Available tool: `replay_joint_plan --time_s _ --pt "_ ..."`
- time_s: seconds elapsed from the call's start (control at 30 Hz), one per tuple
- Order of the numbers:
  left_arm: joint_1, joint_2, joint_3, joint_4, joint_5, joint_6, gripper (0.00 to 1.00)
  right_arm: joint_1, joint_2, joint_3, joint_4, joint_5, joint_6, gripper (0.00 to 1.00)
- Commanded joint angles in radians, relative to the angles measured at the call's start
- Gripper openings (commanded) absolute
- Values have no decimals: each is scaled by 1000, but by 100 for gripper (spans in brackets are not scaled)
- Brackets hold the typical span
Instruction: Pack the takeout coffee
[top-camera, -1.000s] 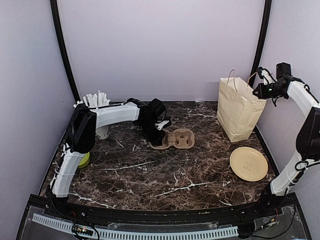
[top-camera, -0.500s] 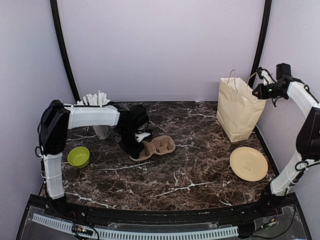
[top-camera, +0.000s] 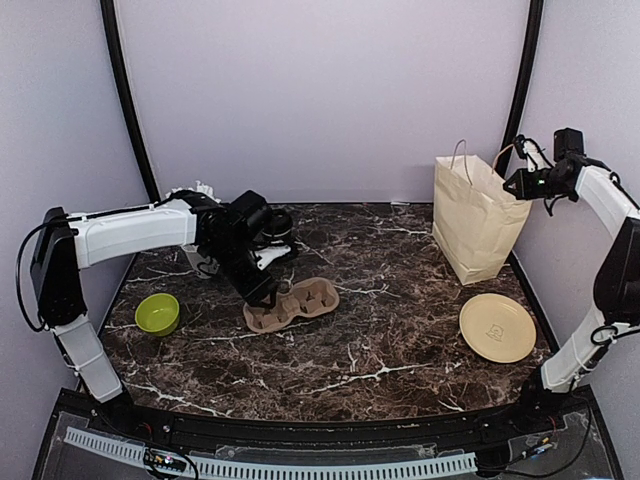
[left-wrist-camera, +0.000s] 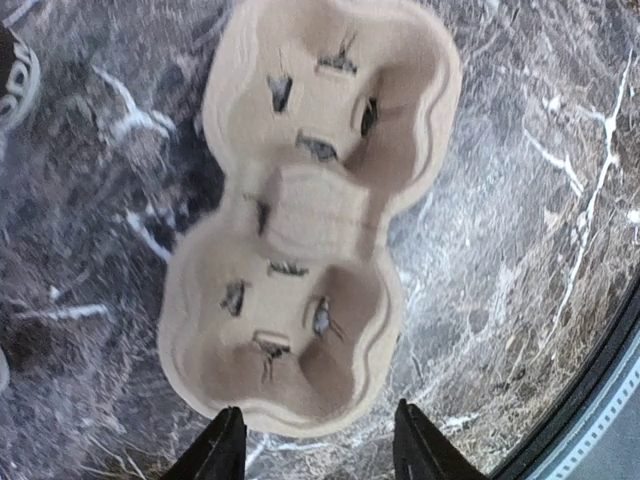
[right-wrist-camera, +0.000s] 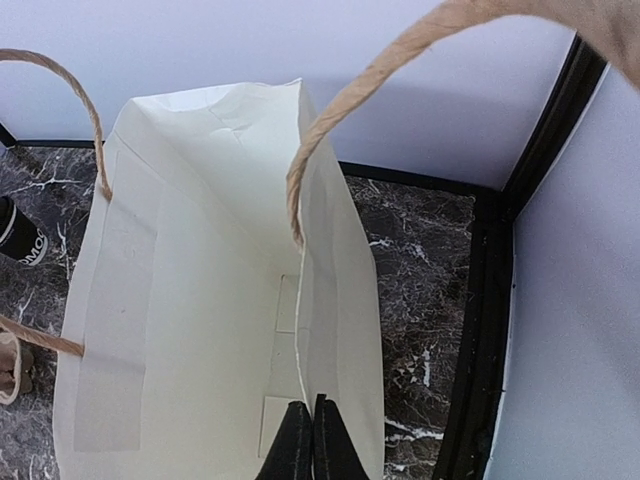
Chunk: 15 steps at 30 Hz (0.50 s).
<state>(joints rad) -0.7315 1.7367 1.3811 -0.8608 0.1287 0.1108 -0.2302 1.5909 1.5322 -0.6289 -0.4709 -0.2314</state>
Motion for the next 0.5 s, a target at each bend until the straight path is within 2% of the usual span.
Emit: replay_joint_plan --time_s 0.0,0.13,0.47 --pt "-1 11 74 88 -15 130 54 -4 -45 -28 -1 -43 -22 0" --pt "-1 87 144 91 -20 181 54 -4 -61 -37 -15 -64 -44 0" --pt "-1 180 166 92 27 246 56 -4 -75 -58 -19 -89 -76 0"
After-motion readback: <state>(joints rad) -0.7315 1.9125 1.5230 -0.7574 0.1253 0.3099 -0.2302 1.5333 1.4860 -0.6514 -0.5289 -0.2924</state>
